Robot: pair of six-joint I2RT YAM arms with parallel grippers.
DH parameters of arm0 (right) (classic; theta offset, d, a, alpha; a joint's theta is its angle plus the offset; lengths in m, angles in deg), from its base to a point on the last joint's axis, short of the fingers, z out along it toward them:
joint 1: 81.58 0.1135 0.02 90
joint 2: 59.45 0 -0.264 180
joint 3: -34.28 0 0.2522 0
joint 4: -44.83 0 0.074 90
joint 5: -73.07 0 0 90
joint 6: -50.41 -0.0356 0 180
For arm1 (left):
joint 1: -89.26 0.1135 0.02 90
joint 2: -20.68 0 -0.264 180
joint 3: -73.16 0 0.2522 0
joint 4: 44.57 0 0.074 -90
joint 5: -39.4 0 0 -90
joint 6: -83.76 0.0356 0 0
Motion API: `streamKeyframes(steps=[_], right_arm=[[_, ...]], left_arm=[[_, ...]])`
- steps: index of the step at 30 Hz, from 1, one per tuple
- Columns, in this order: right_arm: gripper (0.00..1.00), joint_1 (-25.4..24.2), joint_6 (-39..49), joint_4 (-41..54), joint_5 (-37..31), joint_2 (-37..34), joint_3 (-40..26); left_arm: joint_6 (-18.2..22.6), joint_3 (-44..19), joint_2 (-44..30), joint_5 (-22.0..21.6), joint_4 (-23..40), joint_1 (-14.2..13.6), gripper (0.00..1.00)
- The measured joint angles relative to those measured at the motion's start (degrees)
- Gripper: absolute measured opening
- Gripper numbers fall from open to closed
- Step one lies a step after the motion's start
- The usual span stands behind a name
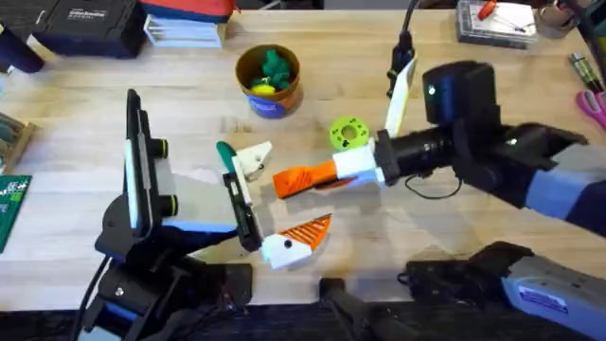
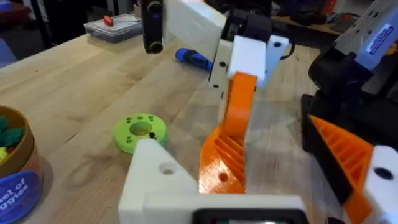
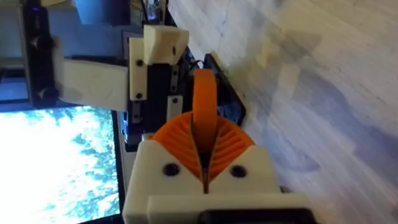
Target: Pick up the gripper from the table and insert it into the empty holder that is missing its gripper. Then pick up a screw, insert it into the mounting hole, and use the screwdriver to tighten it. Finally, clean up the table by picking up the vegetable and placing it into the bucket.
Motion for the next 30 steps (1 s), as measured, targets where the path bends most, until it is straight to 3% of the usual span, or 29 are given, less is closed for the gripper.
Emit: streamKeyframes(steps=[7,13,17,30], right_arm=[[0.014,-4.2,-1.8,-3.0,3.8,1.4,8.8],[0.014,-7.4,-4.4,-5.4,4.3,10.3,11.3],[0.014,-7.8,-10.3,-12.8,2.2,14.1,13.0],[0.014,-6.0,-29.1,-32.6,-1.9,11.7,17.0]], left_arm=[[0.0,0.0,0.0,0.0,0.0,0.0,0.985],[0.0,0.0,0.0,0.0,0.0,0.0,0.985],[0.0,0.0,0.0,0.0,0.0,0.0,0.985],[0.0,0.0,0.0,0.2,0.0,0.0,0.985]])
